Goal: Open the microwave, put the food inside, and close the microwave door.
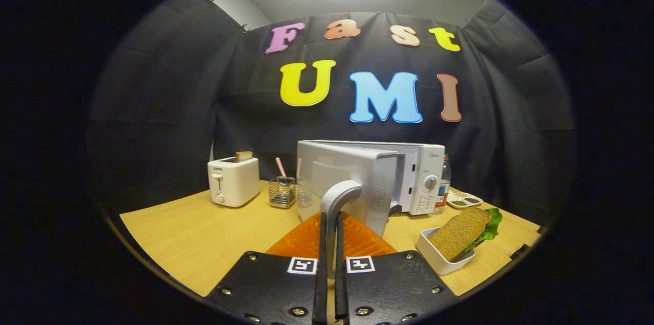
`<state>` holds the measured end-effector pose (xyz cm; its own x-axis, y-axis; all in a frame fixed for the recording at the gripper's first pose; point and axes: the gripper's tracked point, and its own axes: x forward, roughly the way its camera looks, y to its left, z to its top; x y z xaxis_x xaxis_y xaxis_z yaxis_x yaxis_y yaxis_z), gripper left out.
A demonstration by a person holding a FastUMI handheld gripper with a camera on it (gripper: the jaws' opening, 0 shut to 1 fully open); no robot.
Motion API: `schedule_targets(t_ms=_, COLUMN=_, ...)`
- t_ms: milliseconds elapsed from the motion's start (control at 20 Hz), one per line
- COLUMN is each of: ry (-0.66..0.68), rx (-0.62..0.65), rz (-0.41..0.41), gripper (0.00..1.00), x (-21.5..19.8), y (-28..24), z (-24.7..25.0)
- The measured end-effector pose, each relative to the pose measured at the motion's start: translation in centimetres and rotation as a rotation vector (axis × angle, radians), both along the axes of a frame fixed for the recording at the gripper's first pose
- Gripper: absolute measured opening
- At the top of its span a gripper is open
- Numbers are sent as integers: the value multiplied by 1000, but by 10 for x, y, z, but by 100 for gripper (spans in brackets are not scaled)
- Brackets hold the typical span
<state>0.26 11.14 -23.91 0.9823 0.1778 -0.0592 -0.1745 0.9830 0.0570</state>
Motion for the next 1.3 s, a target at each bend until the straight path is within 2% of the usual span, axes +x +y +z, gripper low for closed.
schedule_targets(t_ms=350, ry=-9, rx=-2, rz=144, gripper=7, x=-20, y=88, z=8)
schedule_targets(t_ms=650, ry=-16, rx=-6, rz=174, gripper=6, x=-24, y=133, z=13)
schedule_targets(t_ms=850, ry=-6, rx=-20, rz=234, gripper=6, x=-35, y=163, z=8)
schedule_targets(t_ms=1050, ry=-16, rx=-13, rz=258, gripper=6, x=-45, y=166, z=10)
schedule_targets(t_ms=1250, ry=-25, rx=-25, rz=242, gripper=6, x=-48, y=140, z=14)
schedule_targets(t_ms=1300, ry=-38, rx=-26, rz=225, gripper=16, x=-52, y=129, z=16)
